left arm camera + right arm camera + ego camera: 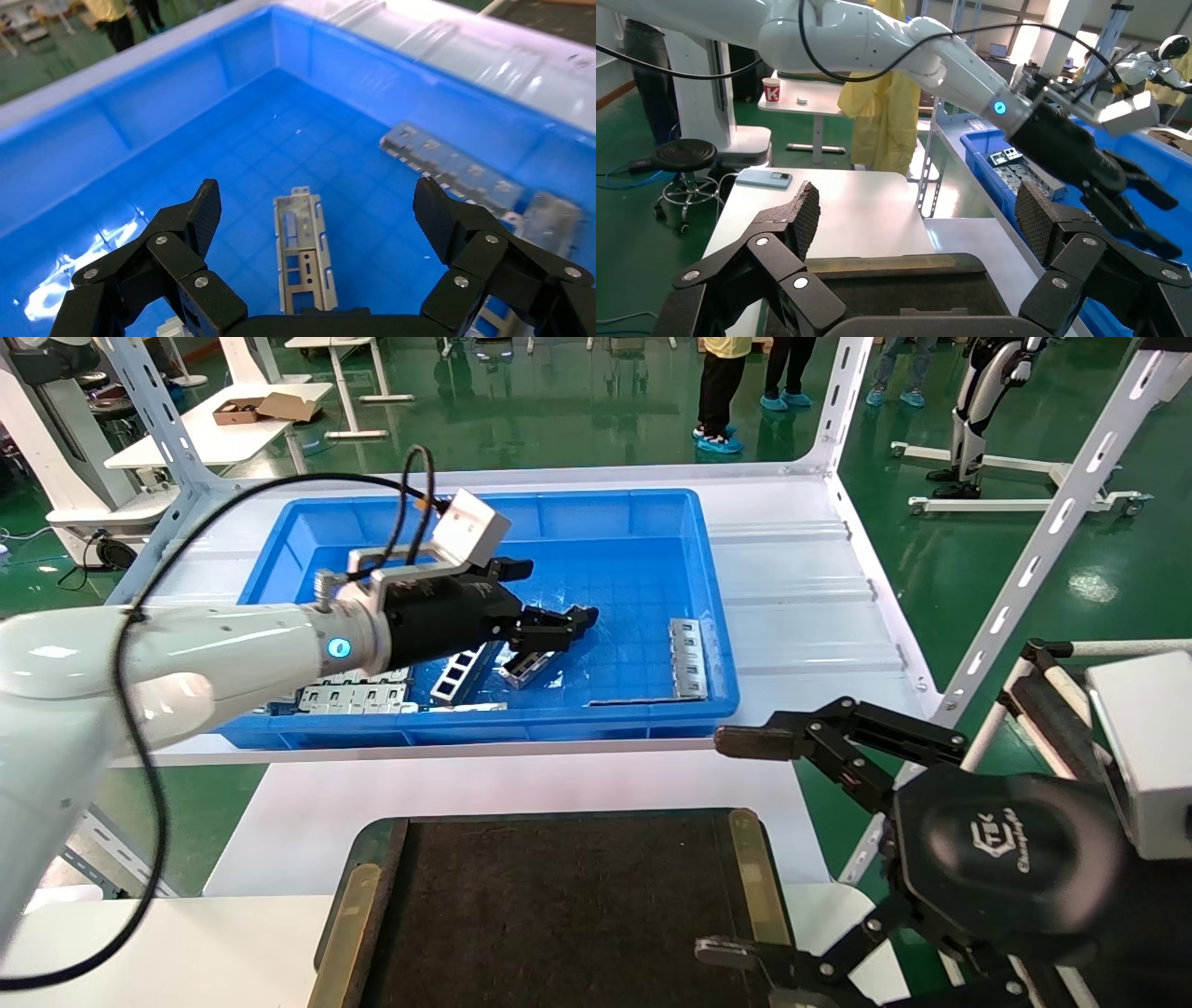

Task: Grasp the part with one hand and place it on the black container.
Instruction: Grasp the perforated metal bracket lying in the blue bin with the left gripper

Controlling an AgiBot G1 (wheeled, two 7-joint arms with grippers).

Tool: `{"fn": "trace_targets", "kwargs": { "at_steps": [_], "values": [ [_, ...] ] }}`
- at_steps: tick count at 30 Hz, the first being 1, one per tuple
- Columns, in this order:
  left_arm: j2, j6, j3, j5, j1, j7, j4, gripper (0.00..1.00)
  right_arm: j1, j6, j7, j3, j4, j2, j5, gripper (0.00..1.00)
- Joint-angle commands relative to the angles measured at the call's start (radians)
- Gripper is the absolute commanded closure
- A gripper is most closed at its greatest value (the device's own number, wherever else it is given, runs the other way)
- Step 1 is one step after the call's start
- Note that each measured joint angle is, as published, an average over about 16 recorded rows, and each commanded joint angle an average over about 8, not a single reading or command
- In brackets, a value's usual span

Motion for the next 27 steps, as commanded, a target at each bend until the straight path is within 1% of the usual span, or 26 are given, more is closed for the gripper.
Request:
{"fn": "trace_targets", "kwargs": {
  "at_steps": [1, 4, 5, 6, 7, 12, 13, 14, 15, 27],
  "values": [
    [0.031, -0.028, 0.000, 0.005, -0.017, 0.026, 0.063, 0.00, 0.000, 0.000, 0.000, 0.000, 0.000, 0.000, 0.000, 0.00],
    [0.057, -0.057, 0.000, 0.006, -0.028, 0.056, 0.120, 0.00, 0.000, 0.000, 0.000, 0.000, 0.000, 0.000, 0.000, 0.00],
    [0.063, -0.065, -0.001, 0.004, -0.030, 0.065, 0.135, 0.00, 0.000, 0.000, 0.000, 0.000, 0.000, 0.000, 0.000, 0.02],
    [0.068, -0.073, -0.001, 0.003, -0.032, 0.073, 0.148, 0.02, 0.000, 0.000, 0.000, -0.001, 0.000, 0.000, 0.000, 0.09],
    [0.072, -0.080, -0.001, 0.000, -0.033, 0.079, 0.159, 0.09, 0.000, 0.000, 0.000, -0.001, 0.000, 0.000, 0.000, 0.22],
    [0.082, -0.100, 0.001, -0.013, -0.031, 0.100, 0.190, 0.72, 0.000, 0.000, 0.000, -0.001, 0.000, 0.000, 0.001, 0.84],
    [0.083, -0.102, 0.002, -0.015, -0.030, 0.103, 0.192, 0.84, 0.000, 0.000, 0.000, -0.001, 0.000, 0.000, 0.001, 0.95],
    [0.084, -0.105, 0.004, -0.018, -0.028, 0.104, 0.195, 0.95, 0.000, 0.000, -0.001, -0.001, 0.000, 0.000, 0.001, 1.00],
    [0.084, -0.107, 0.005, -0.020, -0.027, 0.106, 0.197, 1.00, 0.000, 0.000, -0.001, -0.001, 0.000, 0.000, 0.001, 1.00],
    [0.084, -0.131, 0.026, -0.044, -0.014, 0.107, 0.212, 1.00, 0.000, 0.001, -0.001, -0.002, 0.000, 0.001, 0.001, 1.00]
  ]
}}
